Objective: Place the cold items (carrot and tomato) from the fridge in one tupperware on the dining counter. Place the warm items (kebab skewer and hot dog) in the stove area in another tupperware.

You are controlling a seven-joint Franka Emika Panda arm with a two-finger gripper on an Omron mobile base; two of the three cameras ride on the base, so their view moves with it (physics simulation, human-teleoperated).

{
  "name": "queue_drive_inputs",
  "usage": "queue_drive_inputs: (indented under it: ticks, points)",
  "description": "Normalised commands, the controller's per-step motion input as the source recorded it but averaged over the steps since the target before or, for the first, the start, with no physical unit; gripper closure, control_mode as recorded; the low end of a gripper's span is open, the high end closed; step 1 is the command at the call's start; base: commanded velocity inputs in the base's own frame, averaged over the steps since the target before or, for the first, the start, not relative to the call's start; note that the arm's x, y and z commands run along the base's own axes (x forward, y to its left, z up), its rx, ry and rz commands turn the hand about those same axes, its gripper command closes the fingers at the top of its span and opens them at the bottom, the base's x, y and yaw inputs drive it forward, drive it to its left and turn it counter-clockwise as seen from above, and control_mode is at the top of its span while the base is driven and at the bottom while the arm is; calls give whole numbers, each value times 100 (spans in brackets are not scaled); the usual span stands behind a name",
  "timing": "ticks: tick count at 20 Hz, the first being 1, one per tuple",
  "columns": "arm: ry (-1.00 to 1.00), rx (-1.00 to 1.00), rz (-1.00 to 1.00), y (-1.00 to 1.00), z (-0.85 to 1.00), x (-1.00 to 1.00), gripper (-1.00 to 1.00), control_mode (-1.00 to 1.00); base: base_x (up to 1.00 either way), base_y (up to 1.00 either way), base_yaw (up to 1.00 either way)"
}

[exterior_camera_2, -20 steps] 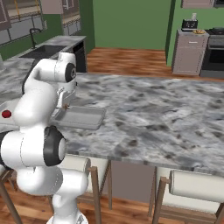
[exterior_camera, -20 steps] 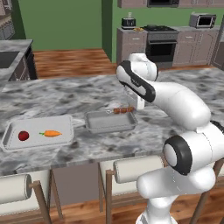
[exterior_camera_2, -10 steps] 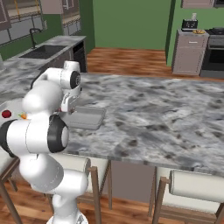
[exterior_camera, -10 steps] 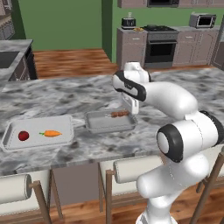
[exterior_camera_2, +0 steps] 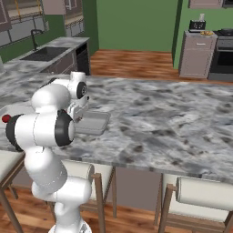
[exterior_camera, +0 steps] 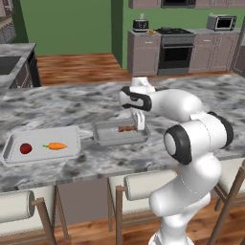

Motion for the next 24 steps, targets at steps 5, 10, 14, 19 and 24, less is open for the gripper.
queue_drive_inputs:
  ticks: [5,10,14,19,24]
  points:
    - [0,0,0,0,-36,53,100,-100,0,0,0]
    - [0,0,0,0,-35,51,100,-100,0,0,0]
    - [0,0,0,0,-34,52,100,-100,0,0,0]
    - [0,-1,0,1,-35,51,100,-100,0,0,0]
    - [0,-1,0,5,-35,47,100,-100,0,0,0]
